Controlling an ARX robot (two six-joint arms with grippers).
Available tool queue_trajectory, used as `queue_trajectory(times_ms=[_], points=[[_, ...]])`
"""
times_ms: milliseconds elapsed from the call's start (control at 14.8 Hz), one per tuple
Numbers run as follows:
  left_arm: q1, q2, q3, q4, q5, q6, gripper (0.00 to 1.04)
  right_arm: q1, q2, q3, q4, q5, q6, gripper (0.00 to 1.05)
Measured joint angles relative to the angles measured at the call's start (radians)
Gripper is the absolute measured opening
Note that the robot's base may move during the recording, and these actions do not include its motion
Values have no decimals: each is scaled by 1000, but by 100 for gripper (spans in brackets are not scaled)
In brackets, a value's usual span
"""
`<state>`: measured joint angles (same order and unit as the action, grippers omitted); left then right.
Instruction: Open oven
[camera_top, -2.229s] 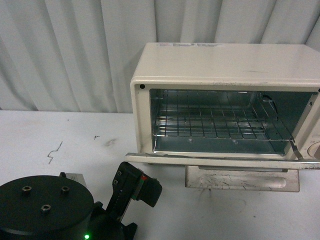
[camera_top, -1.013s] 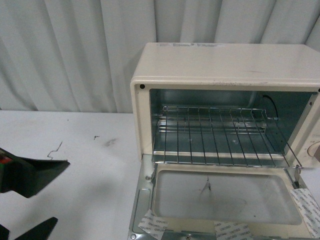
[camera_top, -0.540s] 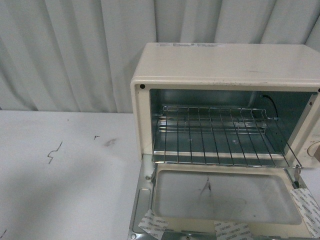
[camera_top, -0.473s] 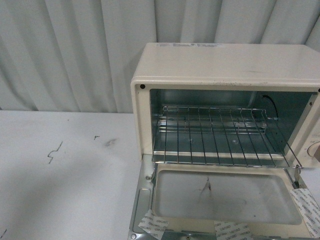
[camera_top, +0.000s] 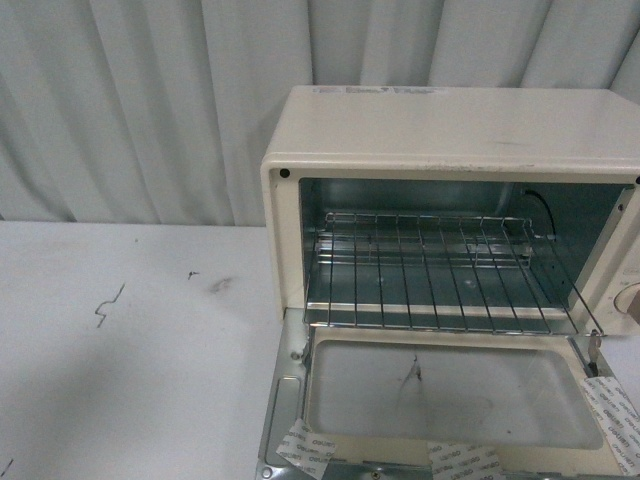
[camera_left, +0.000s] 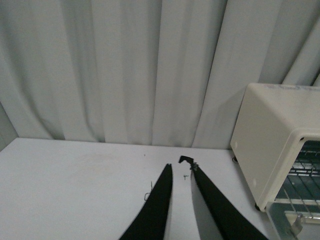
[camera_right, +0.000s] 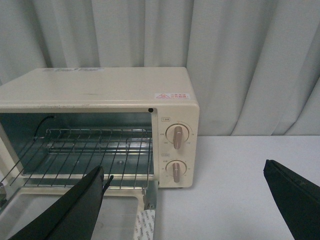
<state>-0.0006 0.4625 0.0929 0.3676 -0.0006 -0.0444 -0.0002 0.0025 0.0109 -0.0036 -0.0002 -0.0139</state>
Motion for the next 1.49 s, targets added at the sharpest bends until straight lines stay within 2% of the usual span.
queue_trajectory(times_ms=[135, 338, 405, 810, 945, 1283, 1486], points=[[0, -51, -28, -31, 0, 23, 2, 0, 0, 0, 0, 0, 0, 98], [0, -142, -51, -91, 0, 27, 2, 0, 0, 0, 0, 0, 0, 98], [0, -163, -74, -64, 0, 27, 2, 0, 0, 0, 0, 0, 0, 98], [0, -290, -88, -193, 0, 27, 2, 0, 0, 0, 0, 0, 0, 98], [0, -437, -87, -381, 0, 27, 2, 0, 0, 0, 0, 0, 0, 98], [0, -456, -87, -371, 0, 27, 2, 0, 0, 0, 0, 0, 0, 98], [0, -456, -87, -371, 0, 27, 33, 0, 0, 0, 0, 0, 0, 98]])
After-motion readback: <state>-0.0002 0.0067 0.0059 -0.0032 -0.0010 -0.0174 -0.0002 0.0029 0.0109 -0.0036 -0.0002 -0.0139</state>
